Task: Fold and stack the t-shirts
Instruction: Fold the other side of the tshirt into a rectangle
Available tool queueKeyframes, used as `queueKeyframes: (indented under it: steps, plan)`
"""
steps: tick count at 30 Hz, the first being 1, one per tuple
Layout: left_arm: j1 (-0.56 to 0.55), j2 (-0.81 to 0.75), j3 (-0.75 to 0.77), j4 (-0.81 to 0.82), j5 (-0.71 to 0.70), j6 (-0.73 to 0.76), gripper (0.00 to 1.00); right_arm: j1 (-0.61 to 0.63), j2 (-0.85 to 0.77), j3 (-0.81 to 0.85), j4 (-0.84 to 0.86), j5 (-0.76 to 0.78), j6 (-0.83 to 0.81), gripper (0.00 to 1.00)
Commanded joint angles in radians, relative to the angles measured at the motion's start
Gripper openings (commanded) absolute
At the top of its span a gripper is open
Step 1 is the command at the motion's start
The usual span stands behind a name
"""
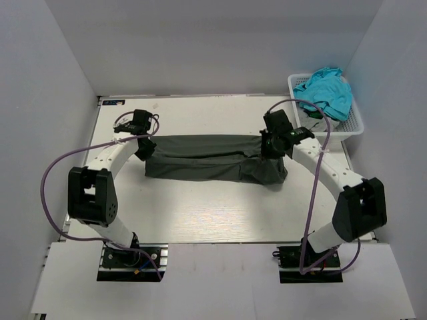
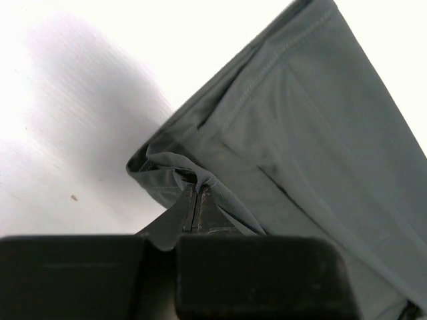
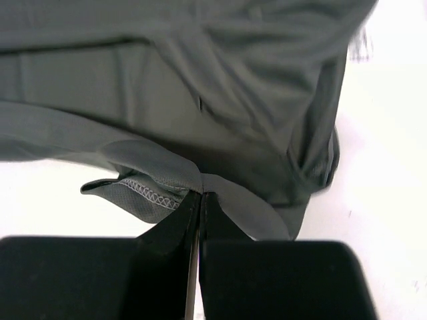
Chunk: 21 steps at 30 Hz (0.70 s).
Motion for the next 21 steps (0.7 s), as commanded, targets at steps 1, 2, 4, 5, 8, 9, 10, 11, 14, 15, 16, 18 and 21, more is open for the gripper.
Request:
queueKeyframes:
  steps: [1,2,4,5,8,9,10,11,14,15,16,18,21]
  plan:
    - [0.017,0.027,0.075,-0.016,-0.031,0.000,0.00,-0.028,0.068,0.104,0.048,-0.062,-0.103,0.00]
    - [0.028,0.055,0.088,-0.016,-0.031,0.000,0.00,-0.042,0.079,0.124,0.051,-0.071,-0.109,0.00]
    - [0.028,0.081,0.123,-0.016,-0.031,0.000,0.00,-0.048,0.120,0.147,0.049,-0.098,-0.138,0.00]
    - [0.039,0.095,0.134,-0.016,-0.031,0.000,0.00,-0.056,0.147,0.179,0.048,-0.102,-0.140,0.00]
    - [0.048,0.152,0.178,0.009,-0.031,0.000,0.00,-0.075,0.220,0.238,0.040,-0.114,-0.171,0.00]
    - [0.048,0.170,0.194,0.009,-0.031,0.000,0.00,-0.080,0.251,0.247,0.040,-0.117,-0.178,0.00]
    - [0.048,0.213,0.232,-0.002,-0.031,0.000,0.00,-0.086,0.265,0.266,0.042,-0.108,-0.188,0.00]
    - [0.048,0.234,0.250,-0.022,-0.040,0.000,0.00,-0.088,0.307,0.285,0.051,-0.112,-0.191,0.00]
    - [0.069,0.322,0.347,-0.063,-0.051,0.000,0.25,-0.112,0.384,0.344,0.077,-0.103,-0.180,0.00]
    - [0.070,0.340,0.367,-0.063,-0.042,0.000,0.39,-0.118,0.401,0.379,0.081,-0.100,-0.175,0.00]
    - [0.070,0.359,0.387,-0.074,-0.042,0.000,0.53,-0.120,0.418,0.399,0.078,-0.082,-0.166,0.27]
    - [0.070,0.383,0.440,-0.085,-0.024,0.012,0.79,-0.123,0.490,0.494,0.036,-0.053,-0.140,0.61]
    - [0.070,0.380,0.476,-0.099,-0.023,0.028,1.00,-0.126,0.513,0.554,-0.006,-0.019,-0.125,0.90]
